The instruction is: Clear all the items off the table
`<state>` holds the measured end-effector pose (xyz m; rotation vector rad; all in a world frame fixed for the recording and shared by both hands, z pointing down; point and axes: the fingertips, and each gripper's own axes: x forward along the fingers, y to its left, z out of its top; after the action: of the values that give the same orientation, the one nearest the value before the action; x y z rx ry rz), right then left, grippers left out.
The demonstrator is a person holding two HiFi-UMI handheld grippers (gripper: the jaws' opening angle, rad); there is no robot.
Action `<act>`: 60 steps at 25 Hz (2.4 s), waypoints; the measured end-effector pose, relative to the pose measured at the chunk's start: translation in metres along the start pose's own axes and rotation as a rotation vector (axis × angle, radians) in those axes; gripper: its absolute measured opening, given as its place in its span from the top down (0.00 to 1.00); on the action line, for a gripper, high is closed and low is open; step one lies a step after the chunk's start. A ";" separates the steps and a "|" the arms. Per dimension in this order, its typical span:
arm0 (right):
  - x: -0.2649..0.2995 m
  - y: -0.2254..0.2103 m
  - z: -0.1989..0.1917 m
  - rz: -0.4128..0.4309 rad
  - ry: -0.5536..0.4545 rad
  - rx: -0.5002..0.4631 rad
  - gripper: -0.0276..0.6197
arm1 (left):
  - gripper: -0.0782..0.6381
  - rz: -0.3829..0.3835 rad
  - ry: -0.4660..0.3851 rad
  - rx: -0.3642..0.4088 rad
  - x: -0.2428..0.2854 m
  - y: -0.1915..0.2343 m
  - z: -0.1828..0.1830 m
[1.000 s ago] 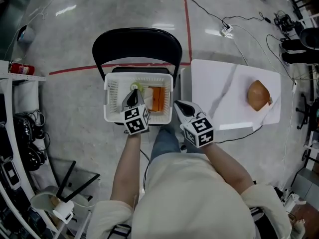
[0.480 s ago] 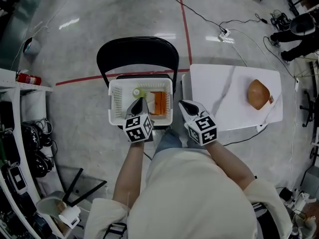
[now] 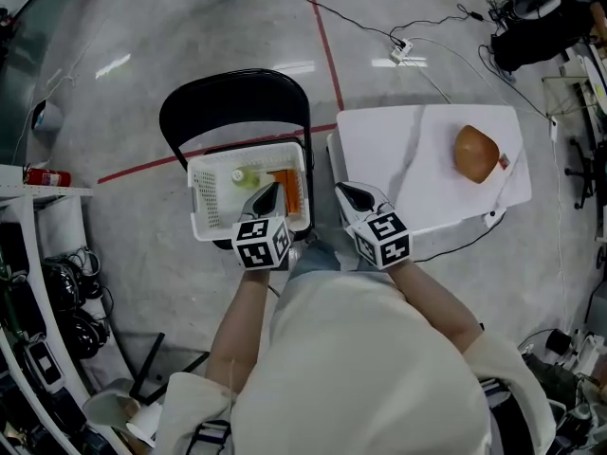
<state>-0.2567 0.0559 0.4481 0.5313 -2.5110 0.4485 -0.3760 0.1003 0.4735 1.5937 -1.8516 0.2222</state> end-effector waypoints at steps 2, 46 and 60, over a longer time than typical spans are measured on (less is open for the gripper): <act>-0.008 -0.010 -0.002 -0.015 -0.014 0.016 0.96 | 0.88 -0.017 0.009 0.011 0.003 -0.015 0.001; -0.265 -0.430 -0.146 -0.422 -0.016 0.329 0.96 | 0.88 -0.321 0.186 0.220 0.254 -0.461 -0.050; -0.252 -0.526 -0.263 -0.551 0.055 0.546 0.96 | 0.88 -0.312 0.288 0.350 0.379 -0.495 -0.118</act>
<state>0.2912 -0.2225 0.6266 1.3461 -2.0452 0.9072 0.1183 -0.2618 0.6400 1.9429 -1.3758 0.6261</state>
